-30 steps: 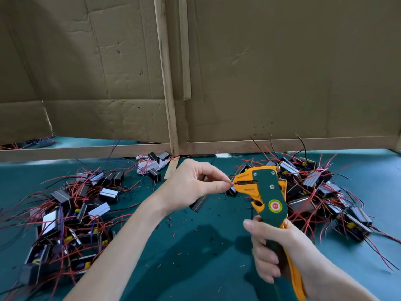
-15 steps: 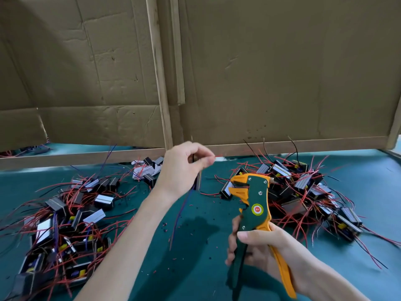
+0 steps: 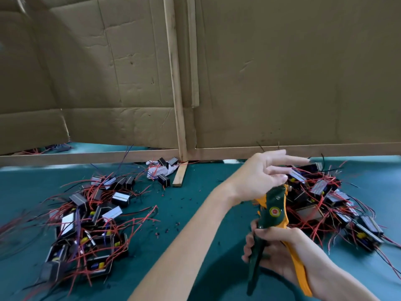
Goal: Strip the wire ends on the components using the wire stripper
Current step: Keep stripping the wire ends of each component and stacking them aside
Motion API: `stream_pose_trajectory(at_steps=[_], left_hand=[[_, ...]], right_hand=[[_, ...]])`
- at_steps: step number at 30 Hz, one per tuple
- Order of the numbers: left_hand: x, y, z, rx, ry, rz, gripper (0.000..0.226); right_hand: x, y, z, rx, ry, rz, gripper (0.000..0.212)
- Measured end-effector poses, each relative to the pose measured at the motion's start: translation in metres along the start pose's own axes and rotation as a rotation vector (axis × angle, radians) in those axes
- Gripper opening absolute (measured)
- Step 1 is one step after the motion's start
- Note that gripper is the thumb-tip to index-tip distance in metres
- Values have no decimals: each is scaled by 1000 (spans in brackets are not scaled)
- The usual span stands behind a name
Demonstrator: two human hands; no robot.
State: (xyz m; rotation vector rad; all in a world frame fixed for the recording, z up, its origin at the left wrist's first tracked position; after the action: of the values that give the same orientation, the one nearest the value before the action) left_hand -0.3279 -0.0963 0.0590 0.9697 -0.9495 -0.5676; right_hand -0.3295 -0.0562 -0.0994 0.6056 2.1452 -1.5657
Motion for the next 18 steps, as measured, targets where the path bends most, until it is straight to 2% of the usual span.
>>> stream_pose_trajectory(at_steps=[2, 4, 7, 9, 11, 14, 16, 18], left_hand=[[30, -8, -25, 52, 49, 62, 44], [68, -29, -49, 209, 58, 262, 49], [136, -83, -96, 658, 52, 516, 55], [176, -110, -132, 949, 6, 813, 47], [200, -131, -162, 1136, -97, 1019, 43], [211, -155, -187, 1233, -179, 976, 42], [217, -157, -191, 1219, -134, 968, 23], [224, -159, -190, 1208, -67, 973, 23]], right_hand=[[-2, 1, 0, -2, -2, 1, 53], [-5, 0, -3, -6, -6, -26, 46], [-10, -2, -8, -3, -4, -69, 45], [-14, -4, -10, 9, 1, -111, 47], [-17, -5, -11, 14, -1, -130, 43], [-20, -4, -13, 5, -6, -131, 43], [-20, -3, -13, 4, -2, -136, 43], [-20, -4, -13, 9, 1, -140, 41]])
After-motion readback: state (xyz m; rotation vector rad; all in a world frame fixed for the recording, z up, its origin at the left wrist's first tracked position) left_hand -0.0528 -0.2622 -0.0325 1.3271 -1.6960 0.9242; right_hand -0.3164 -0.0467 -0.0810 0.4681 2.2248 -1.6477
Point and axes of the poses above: each hand's wrist, its own z-axis towards the middle knuckle, its own x-axis out of the back of the hand, y = z × x, the point moved 9 cm from there along z, towards the middle knuckle, and after that the axes turned 4 degrees about -z, right-handed, at the moved point
